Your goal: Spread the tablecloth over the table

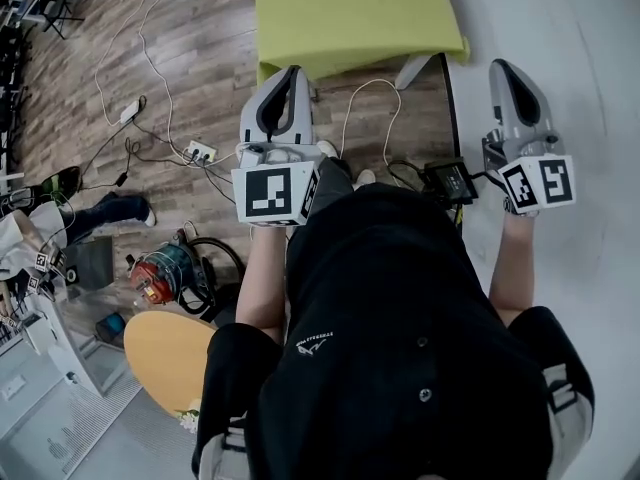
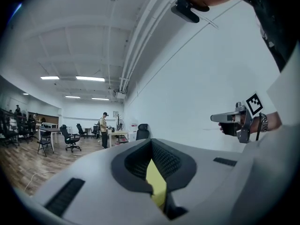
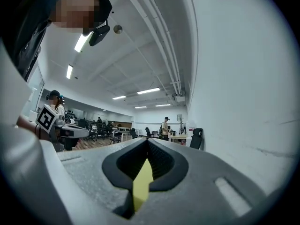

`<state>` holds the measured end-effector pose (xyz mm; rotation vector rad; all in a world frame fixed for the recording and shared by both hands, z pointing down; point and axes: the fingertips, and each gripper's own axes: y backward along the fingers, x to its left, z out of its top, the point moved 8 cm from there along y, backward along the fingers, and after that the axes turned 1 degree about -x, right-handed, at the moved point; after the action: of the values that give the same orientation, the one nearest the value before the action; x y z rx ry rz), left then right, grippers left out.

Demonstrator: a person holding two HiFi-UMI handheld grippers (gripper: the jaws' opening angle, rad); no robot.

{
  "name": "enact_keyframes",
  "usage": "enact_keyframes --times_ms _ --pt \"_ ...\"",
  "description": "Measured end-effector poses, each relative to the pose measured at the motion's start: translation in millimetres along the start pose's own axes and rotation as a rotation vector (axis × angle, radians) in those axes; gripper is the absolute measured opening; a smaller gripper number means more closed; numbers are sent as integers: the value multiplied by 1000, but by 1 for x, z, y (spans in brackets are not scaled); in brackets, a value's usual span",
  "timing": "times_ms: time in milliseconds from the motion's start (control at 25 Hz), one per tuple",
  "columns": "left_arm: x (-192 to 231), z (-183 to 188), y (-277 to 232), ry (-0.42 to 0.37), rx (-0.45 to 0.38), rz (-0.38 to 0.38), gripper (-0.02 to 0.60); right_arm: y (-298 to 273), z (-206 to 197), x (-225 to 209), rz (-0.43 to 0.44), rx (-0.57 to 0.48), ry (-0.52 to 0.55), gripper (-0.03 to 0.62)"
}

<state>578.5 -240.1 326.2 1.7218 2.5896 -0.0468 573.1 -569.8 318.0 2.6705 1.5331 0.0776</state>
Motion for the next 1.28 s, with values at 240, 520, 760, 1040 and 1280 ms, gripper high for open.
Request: enact_keyframes --times_ms 240,520,760,1040,1280 --pt "-4 -3 11 15 20 -4 6 10 1 23 5 13 -46 6" --pt "-4 -7 14 47 28 1 6 10 4 33 37 27 -90 6" --pt "-1 -8 20 63 18 11 6 8 9 43 53 33 -76 6" --pt "3 -10 28 67 30 21 6 5 8 49 65 37 -69 6" --pt "6 -9 23 63 32 25 6 1 10 43 57 41 -79 5"
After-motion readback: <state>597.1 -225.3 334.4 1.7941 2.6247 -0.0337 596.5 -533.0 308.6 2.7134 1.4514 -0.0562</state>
